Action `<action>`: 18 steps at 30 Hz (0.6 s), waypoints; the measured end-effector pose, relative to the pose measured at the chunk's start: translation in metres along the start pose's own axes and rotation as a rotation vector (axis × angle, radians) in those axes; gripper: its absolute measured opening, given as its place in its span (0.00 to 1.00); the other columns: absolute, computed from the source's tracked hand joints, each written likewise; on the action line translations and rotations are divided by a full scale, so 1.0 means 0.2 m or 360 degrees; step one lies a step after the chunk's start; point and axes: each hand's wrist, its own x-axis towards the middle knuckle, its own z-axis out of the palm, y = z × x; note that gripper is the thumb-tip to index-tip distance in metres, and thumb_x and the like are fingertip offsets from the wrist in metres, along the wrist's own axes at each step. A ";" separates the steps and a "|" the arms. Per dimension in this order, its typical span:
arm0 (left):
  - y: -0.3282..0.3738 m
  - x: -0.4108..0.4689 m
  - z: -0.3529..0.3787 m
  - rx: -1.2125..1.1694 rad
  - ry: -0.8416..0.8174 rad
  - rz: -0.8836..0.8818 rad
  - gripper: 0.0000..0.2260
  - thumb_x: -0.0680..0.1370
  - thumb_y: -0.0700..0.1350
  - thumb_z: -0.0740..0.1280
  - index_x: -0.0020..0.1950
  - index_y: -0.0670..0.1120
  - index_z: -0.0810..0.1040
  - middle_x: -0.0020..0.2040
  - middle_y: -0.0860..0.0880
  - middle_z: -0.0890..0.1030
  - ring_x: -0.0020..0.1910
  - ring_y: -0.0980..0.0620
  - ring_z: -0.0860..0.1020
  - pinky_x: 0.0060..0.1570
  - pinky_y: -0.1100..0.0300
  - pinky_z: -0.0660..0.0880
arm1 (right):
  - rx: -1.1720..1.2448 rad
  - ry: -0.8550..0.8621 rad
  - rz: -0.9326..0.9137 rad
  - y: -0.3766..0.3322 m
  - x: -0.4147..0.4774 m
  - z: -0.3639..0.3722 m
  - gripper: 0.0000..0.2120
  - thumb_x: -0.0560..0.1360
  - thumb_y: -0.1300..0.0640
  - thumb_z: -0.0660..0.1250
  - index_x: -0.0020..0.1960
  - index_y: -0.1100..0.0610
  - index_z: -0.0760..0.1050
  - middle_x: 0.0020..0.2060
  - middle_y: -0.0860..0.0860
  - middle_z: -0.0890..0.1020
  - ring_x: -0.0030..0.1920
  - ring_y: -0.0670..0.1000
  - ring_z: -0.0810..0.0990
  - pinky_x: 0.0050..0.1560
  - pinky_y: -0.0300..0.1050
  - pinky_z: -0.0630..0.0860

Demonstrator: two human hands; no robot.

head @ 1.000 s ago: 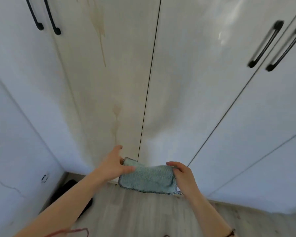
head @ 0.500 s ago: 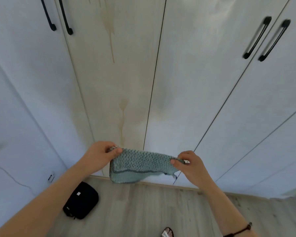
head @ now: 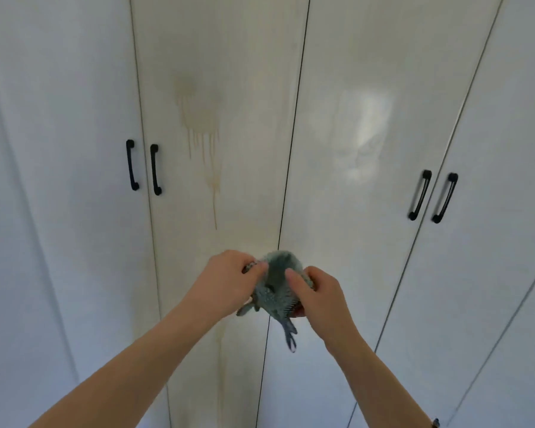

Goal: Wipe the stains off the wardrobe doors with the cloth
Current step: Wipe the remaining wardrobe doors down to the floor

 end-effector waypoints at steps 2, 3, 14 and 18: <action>0.17 -0.02 -0.02 0.0050 0.0045 0.0182 0.18 0.82 0.55 0.61 0.36 0.48 0.75 0.32 0.52 0.79 0.34 0.54 0.78 0.35 0.58 0.73 | 0.0327 -0.0185 -0.0054 -0.16 -0.01 0.06 0.16 0.85 0.54 0.59 0.49 0.64 0.80 0.39 0.58 0.84 0.40 0.55 0.84 0.43 0.58 0.84; 0.22 -0.02 -0.04 -0.0002 0.0046 0.0235 0.16 0.82 0.57 0.61 0.38 0.51 0.74 0.33 0.54 0.79 0.35 0.56 0.78 0.35 0.60 0.70 | 0.0435 -0.0241 -0.0083 -0.22 0.00 0.06 0.18 0.85 0.57 0.55 0.51 0.64 0.81 0.41 0.60 0.84 0.41 0.56 0.83 0.44 0.58 0.83; 0.32 0.37 -0.25 -0.0567 -0.0316 0.0311 0.06 0.82 0.39 0.65 0.50 0.44 0.82 0.47 0.42 0.85 0.50 0.43 0.84 0.53 0.44 0.81 | -0.0070 0.0373 -0.0237 -0.27 0.32 -0.18 0.21 0.71 0.41 0.76 0.58 0.47 0.73 0.51 0.46 0.82 0.51 0.44 0.81 0.53 0.43 0.78; 0.43 0.55 -0.22 -0.0639 -0.0538 0.0275 0.07 0.82 0.40 0.65 0.54 0.43 0.82 0.51 0.44 0.84 0.54 0.43 0.82 0.55 0.44 0.81 | 0.0768 -0.0457 0.0029 -0.23 0.37 -0.25 0.24 0.81 0.45 0.64 0.69 0.62 0.74 0.63 0.60 0.81 0.64 0.61 0.80 0.65 0.61 0.76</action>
